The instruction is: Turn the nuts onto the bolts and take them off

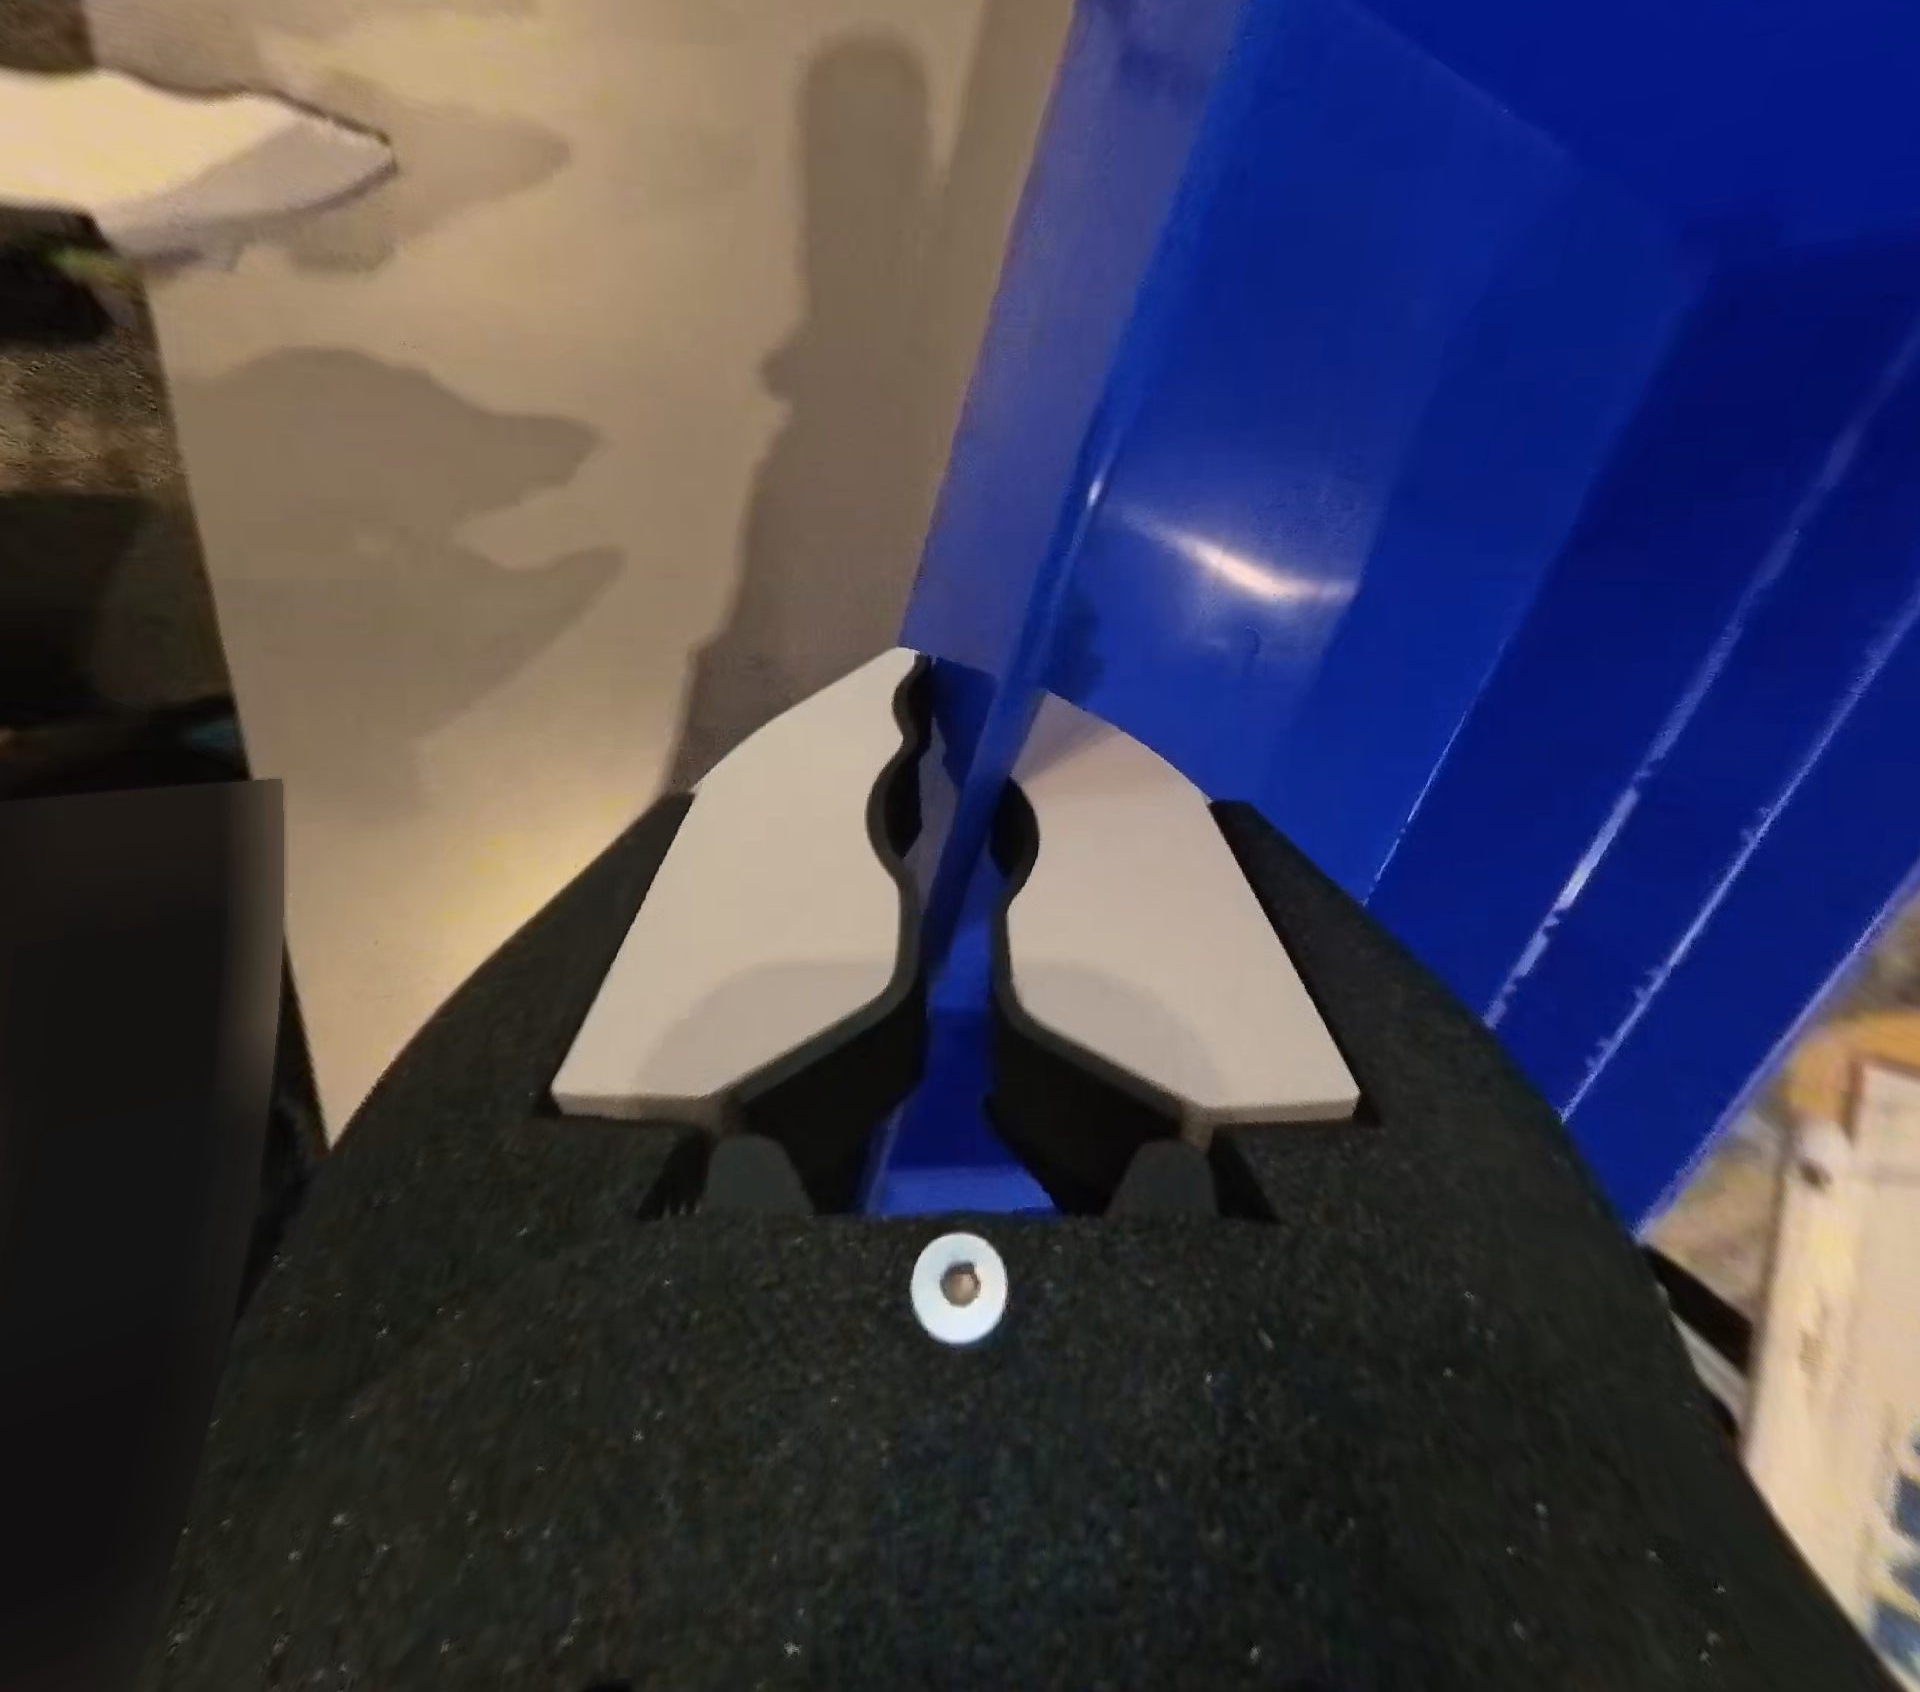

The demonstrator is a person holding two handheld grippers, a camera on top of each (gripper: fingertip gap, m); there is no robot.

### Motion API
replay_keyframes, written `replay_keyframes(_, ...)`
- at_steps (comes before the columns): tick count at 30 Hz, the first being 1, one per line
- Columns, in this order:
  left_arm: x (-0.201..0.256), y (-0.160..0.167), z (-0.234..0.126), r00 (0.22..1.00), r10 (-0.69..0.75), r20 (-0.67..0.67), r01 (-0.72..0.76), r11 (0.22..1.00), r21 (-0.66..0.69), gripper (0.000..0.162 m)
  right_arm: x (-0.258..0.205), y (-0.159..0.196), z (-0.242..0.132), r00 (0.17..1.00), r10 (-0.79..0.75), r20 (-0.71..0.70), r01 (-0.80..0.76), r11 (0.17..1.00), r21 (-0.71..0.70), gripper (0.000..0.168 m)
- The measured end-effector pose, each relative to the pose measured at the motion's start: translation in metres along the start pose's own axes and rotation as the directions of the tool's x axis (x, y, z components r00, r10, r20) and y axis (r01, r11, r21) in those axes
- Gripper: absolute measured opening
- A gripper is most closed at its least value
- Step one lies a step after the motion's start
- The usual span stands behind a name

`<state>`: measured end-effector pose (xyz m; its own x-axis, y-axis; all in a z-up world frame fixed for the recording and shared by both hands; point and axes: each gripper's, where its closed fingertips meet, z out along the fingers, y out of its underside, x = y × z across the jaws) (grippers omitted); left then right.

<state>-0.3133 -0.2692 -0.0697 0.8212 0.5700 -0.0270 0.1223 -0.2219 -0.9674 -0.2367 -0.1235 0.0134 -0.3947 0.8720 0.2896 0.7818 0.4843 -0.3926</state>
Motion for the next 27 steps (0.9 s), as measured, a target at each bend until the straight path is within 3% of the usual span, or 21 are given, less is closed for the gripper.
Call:
replay_keyframes(5,-0.034,0.000,-0.019,0.995,-0.049,0.090,0.045,0.998,0.042,0.038,-0.035,-0.060,0.057,0.994,-0.018,0.104,0.017,1.000,0.002,0.005)
replay_keyframes(13,-0.039,0.014,-0.016,0.995,-0.071,0.073,0.073,0.997,-0.014,0.037,-0.077,-0.097,0.132,0.982,0.019,0.187,-0.006,0.998,-0.066,0.005)
replay_keyframes(17,-0.036,0.021,-0.011,0.995,-0.085,0.049,0.087,0.996,-0.037,0.037,-0.089,-0.094,0.159,0.972,0.115,0.204,-0.086,0.986,-0.145,0.004)
replay_keyframes(21,-0.031,0.025,-0.007,0.996,-0.086,0.015,0.087,0.995,-0.057,0.038,-0.093,-0.068,0.180,0.979,0.142,0.150,-0.103,0.966,-0.239,0.004)
replay_keyframes(24,-0.027,0.024,-0.006,0.997,-0.078,0.007,0.078,0.995,-0.057,0.039,-0.091,-0.060,0.188,0.995,0.021,0.102,-0.001,0.981,-0.195,0.006)
replay_keyframes(27,-0.024,0.020,-0.007,0.998,-0.070,-0.001,0.070,0.997,-0.039,0.040,-0.082,-0.057,0.171,0.998,-0.070,0.011,0.070,0.993,-0.090,0.019)
